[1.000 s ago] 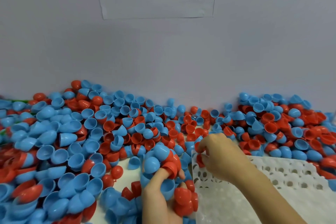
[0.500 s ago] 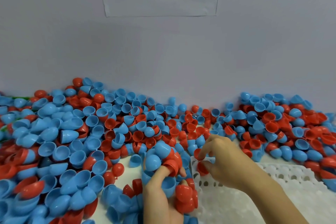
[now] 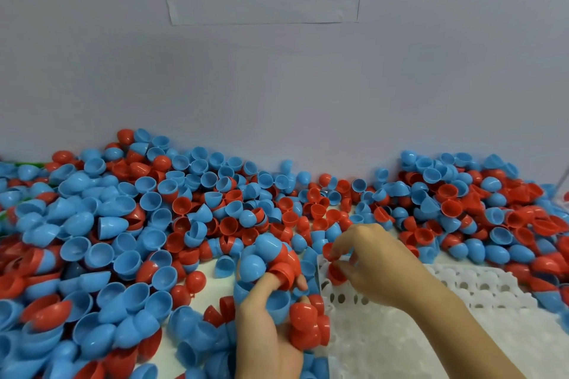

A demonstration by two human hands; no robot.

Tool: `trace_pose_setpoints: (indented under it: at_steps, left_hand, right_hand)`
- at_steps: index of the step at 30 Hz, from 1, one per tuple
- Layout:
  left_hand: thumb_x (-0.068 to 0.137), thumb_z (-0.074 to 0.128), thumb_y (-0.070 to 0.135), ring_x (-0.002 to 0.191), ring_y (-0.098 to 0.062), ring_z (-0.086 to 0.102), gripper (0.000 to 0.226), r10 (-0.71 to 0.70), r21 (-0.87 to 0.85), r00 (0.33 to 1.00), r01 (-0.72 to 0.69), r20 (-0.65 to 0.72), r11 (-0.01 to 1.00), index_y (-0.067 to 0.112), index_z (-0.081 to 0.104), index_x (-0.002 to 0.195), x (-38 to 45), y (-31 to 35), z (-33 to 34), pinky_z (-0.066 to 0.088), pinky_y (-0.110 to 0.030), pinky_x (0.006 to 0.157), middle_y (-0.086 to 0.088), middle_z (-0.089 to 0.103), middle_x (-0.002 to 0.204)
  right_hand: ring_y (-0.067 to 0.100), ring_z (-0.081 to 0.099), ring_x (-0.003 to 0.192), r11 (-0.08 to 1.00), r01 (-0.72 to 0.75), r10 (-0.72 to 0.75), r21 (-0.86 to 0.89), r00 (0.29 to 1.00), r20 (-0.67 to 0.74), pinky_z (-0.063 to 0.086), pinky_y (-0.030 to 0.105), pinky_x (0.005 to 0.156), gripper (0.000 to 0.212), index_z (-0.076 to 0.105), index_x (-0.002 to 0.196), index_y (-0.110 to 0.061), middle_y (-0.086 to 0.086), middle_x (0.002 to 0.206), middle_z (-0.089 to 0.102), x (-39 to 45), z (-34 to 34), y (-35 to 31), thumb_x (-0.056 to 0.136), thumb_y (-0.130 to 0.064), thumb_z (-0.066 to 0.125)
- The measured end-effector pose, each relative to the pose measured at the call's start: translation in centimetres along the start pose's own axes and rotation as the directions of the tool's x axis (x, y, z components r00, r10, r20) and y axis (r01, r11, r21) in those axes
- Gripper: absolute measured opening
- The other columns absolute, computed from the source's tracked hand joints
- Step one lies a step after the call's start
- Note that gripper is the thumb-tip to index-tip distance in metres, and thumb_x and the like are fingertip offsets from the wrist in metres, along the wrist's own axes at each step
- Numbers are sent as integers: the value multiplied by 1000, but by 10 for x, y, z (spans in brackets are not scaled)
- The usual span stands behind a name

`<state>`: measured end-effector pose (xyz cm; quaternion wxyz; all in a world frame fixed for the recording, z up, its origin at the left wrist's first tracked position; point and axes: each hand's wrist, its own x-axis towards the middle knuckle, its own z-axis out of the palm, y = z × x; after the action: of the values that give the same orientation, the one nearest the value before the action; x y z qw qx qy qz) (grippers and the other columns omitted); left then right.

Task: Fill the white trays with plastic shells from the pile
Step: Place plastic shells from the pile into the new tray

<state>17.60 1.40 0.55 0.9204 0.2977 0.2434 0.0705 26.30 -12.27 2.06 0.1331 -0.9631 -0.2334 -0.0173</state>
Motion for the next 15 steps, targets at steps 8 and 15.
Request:
trace_pose_setpoints:
  at_steps: [8,15]
  left_hand:
    - [57,69,21,44,-17,51,8,-4,28,991,0,135,1000,14,71,58,-4,-1,-12,46,-31,48,-7,55,62]
    - [64,65,19,53,-17,56,10,53,34,991,-58,122,998,18,72,58,-6,-1,-9,49,-38,61,-5,58,62]
  right_hand:
    - [-3,66,76,928,3,84,374,973,-215,55,15,64,14,58,88,-34,-13,82,70,-28,-41,26,97,-23,58]
    - [-15,59,98,963,-88,89,253,996,7,51,15,81,17,47,91,-38,-29,93,66,-103,-25,59,100,-24,53]
